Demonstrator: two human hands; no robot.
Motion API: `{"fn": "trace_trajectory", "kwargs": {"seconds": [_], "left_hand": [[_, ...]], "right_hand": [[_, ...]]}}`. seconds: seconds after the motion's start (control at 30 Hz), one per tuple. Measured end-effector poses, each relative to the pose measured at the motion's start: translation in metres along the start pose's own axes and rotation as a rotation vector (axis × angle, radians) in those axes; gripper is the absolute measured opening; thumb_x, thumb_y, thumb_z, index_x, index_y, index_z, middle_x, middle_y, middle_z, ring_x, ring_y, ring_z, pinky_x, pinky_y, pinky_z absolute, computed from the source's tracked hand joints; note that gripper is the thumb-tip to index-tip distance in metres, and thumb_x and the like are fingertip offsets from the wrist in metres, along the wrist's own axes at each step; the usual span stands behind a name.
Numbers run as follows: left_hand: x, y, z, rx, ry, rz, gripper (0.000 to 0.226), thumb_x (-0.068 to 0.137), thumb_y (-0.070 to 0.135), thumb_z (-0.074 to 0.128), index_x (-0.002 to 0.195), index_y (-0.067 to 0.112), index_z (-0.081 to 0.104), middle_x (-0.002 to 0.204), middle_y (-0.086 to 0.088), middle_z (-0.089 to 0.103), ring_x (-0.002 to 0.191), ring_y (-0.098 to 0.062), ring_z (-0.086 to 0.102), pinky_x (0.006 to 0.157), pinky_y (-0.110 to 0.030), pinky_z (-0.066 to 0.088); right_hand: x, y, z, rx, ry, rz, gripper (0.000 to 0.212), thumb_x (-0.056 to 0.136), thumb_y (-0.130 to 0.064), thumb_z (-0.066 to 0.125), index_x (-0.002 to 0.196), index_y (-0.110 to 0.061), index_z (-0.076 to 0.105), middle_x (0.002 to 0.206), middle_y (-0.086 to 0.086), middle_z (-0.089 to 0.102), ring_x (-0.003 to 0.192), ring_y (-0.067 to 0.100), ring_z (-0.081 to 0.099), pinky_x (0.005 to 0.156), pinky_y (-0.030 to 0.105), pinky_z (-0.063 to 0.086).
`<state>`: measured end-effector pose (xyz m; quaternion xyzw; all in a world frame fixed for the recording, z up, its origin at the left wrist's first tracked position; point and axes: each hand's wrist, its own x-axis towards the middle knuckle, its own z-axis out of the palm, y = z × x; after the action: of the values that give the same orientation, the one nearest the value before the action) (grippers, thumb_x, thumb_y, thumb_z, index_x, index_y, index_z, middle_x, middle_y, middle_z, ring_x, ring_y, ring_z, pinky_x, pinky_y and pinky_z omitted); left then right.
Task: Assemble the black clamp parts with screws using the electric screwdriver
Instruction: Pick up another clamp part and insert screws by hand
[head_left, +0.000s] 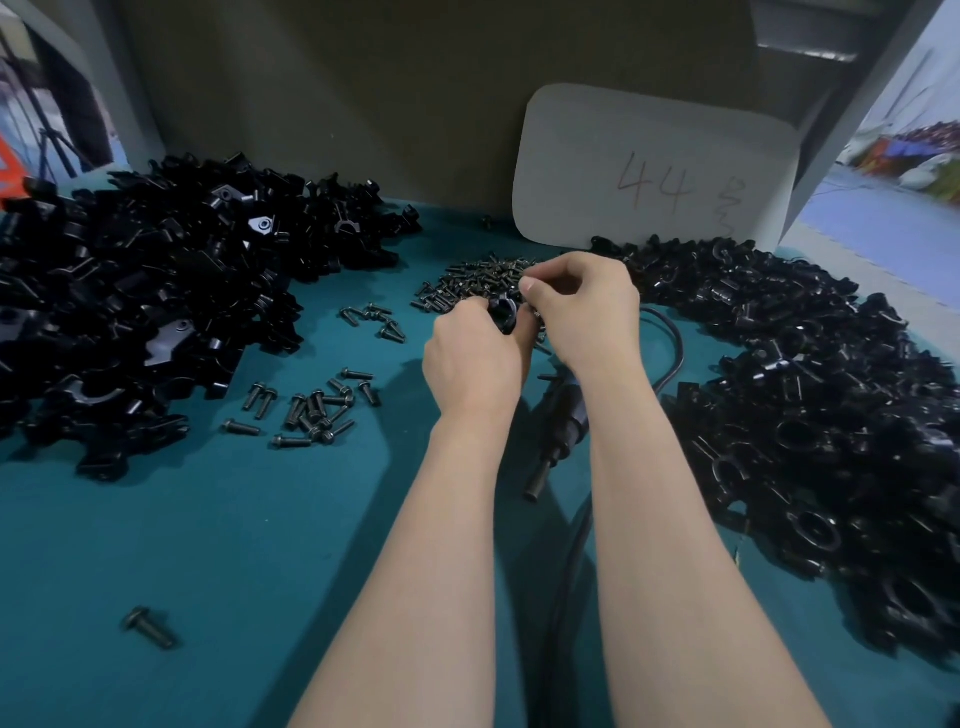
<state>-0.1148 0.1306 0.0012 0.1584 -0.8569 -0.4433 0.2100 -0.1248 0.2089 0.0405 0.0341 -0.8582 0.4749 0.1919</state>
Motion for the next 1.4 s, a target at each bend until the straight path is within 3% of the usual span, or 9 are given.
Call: {"fn": "trace_trajectory", "kwargs": {"seconds": [0.3, 0.43, 0.6, 0.73, 0.93, 1.07, 1.2, 1.3, 1.4], "left_hand": [[-0.001, -0.001, -0.001, -0.020, -0.019, -0.040, 0.040, 0.091, 0.049, 0.050, 0.091, 0.011, 0.064, 0.080, -0.004, 0.060, 0.075, -0.029, 0.053, 0.065, -0.032, 0.041], [0.000, -0.001, 0.000, -0.028, -0.005, -0.051, 0.043, 0.088, 0.053, 0.054, 0.087, 0.011, 0.063, 0.082, -0.007, 0.064, 0.080, -0.032, 0.059, 0.064, -0.033, 0.043], [0.000, 0.001, -0.002, -0.004, 0.009, 0.026, 0.039, 0.089, 0.051, 0.056, 0.093, 0.013, 0.063, 0.088, -0.007, 0.066, 0.087, -0.032, 0.062, 0.065, -0.032, 0.043], [0.000, 0.000, -0.003, 0.033, 0.002, 0.063, 0.037, 0.090, 0.052, 0.056, 0.090, 0.015, 0.060, 0.077, -0.002, 0.056, 0.079, -0.029, 0.060, 0.062, -0.031, 0.040], [0.001, -0.001, -0.006, 0.059, 0.026, 0.040, 0.040, 0.091, 0.049, 0.056, 0.104, 0.013, 0.065, 0.079, -0.002, 0.057, 0.078, -0.027, 0.054, 0.065, -0.031, 0.039], [0.000, 0.002, -0.006, 0.065, -0.016, 0.098, 0.035, 0.092, 0.048, 0.053, 0.086, 0.015, 0.062, 0.075, 0.000, 0.056, 0.077, -0.029, 0.057, 0.062, -0.031, 0.037], [0.000, 0.002, -0.008, 0.069, -0.035, 0.119, 0.034, 0.090, 0.048, 0.057, 0.088, 0.015, 0.064, 0.078, 0.003, 0.057, 0.075, -0.025, 0.053, 0.063, -0.031, 0.037], [0.001, 0.000, -0.010, -0.080, -0.079, 0.018, 0.027, 0.087, 0.045, 0.061, 0.077, 0.020, 0.064, 0.073, 0.002, 0.066, 0.074, -0.024, 0.063, 0.061, -0.032, 0.047], [0.007, -0.005, -0.016, -0.515, -0.063, -0.233, 0.019, 0.088, 0.034, 0.064, 0.075, 0.019, 0.067, 0.064, 0.002, 0.070, 0.073, -0.020, 0.070, 0.067, -0.030, 0.055]], "right_hand": [[-0.002, 0.001, 0.008, -0.132, -0.027, -0.011, 0.010, 0.089, -0.020, 0.063, 0.092, -0.020, 0.073, 0.085, -0.008, 0.063, 0.088, 0.011, 0.059, 0.082, 0.025, 0.048], [0.002, 0.005, 0.005, -0.049, -0.096, 0.062, 0.017, 0.092, -0.017, 0.058, 0.099, -0.021, 0.073, 0.087, -0.010, 0.062, 0.081, 0.003, 0.055, 0.076, 0.017, 0.047], [0.004, 0.007, 0.003, -0.040, -0.078, 0.068, 0.014, 0.093, -0.016, 0.057, 0.095, -0.021, 0.069, 0.084, -0.011, 0.061, 0.079, 0.004, 0.054, 0.061, 0.010, 0.038], [0.005, 0.006, 0.003, -0.130, -0.086, 0.048, 0.015, 0.096, -0.018, 0.052, 0.104, -0.016, 0.065, 0.095, -0.005, 0.061, 0.091, 0.010, 0.052, 0.076, 0.020, 0.036], [0.004, 0.005, 0.009, -0.237, -0.126, 0.047, 0.022, 0.100, -0.025, 0.045, 0.111, -0.011, 0.059, 0.108, 0.006, 0.063, 0.096, 0.018, 0.051, 0.076, 0.027, 0.035], [0.004, 0.009, 0.008, -0.284, -0.122, 0.029, 0.030, 0.102, -0.030, 0.038, 0.104, -0.008, 0.058, 0.098, 0.008, 0.061, 0.091, 0.023, 0.052, 0.073, 0.029, 0.034], [0.006, 0.013, 0.006, -0.312, -0.121, 0.003, 0.030, 0.100, -0.034, 0.042, 0.092, -0.013, 0.062, 0.080, 0.004, 0.059, 0.085, 0.024, 0.054, 0.069, 0.029, 0.036], [0.003, 0.014, 0.007, -0.213, -0.049, 0.028, 0.042, 0.098, -0.044, 0.044, 0.075, -0.011, 0.059, 0.063, -0.003, 0.054, 0.069, 0.017, 0.051, 0.060, 0.030, 0.033], [-0.001, 0.017, 0.009, -0.072, -0.015, 0.093, 0.043, 0.100, -0.040, 0.041, 0.090, -0.006, 0.065, 0.085, 0.004, 0.067, 0.082, 0.021, 0.059, 0.072, 0.031, 0.043]]}}
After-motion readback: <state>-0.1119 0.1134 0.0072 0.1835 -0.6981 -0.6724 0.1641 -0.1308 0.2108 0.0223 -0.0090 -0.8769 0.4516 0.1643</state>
